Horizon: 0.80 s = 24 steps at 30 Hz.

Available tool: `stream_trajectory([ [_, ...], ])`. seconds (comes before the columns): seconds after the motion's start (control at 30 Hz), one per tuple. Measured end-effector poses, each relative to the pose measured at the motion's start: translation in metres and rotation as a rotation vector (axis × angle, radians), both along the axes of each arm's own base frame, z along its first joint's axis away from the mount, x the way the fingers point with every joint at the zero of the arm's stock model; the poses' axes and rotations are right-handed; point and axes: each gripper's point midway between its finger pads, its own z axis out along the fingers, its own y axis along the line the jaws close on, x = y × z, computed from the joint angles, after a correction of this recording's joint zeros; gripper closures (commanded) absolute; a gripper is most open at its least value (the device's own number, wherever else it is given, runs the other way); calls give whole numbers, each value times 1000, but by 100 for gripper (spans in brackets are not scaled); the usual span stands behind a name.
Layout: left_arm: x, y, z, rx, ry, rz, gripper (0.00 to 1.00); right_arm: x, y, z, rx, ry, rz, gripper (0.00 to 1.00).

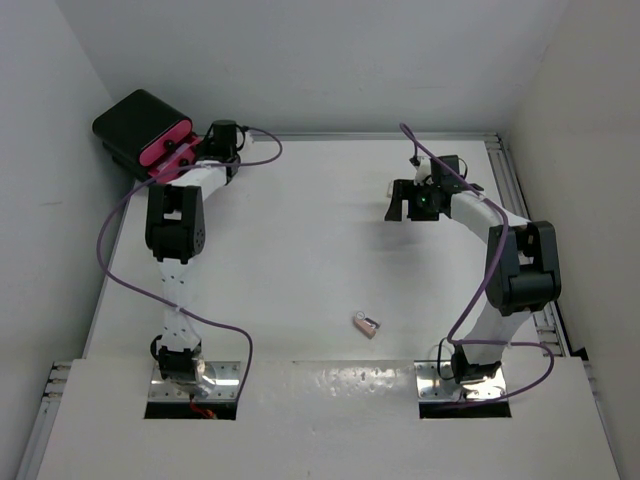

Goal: Sort the stationery into containers
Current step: Close the drawer

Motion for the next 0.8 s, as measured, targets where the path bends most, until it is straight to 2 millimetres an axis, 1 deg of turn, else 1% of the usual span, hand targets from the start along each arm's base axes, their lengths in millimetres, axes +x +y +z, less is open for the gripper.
stream_trajectory([
  [0.17,0,3,6,7,-14,18,100,0,0,0,0,0,0,19],
  [0.33,-1,2,3,-2,34,0,99,0,0,0,0,1,0,19],
  [0.43,-6,0,-8,-18,104,-22,99,0,0,0,0,1,0,19],
  [0.57,-19,3,-28,-39,219,-40,99,0,0,0,0,0,0,19],
  [0.63,-26,5,-35,-52,266,-44,99,0,0,0,0,0,0,19],
  [0.73,-35,4,-39,-89,318,-59,94,0,0,0,1,-1,0,19],
  [0.8,-44,-2,-38,-146,362,-92,90,0,0,0,1,-1,1,19],
])
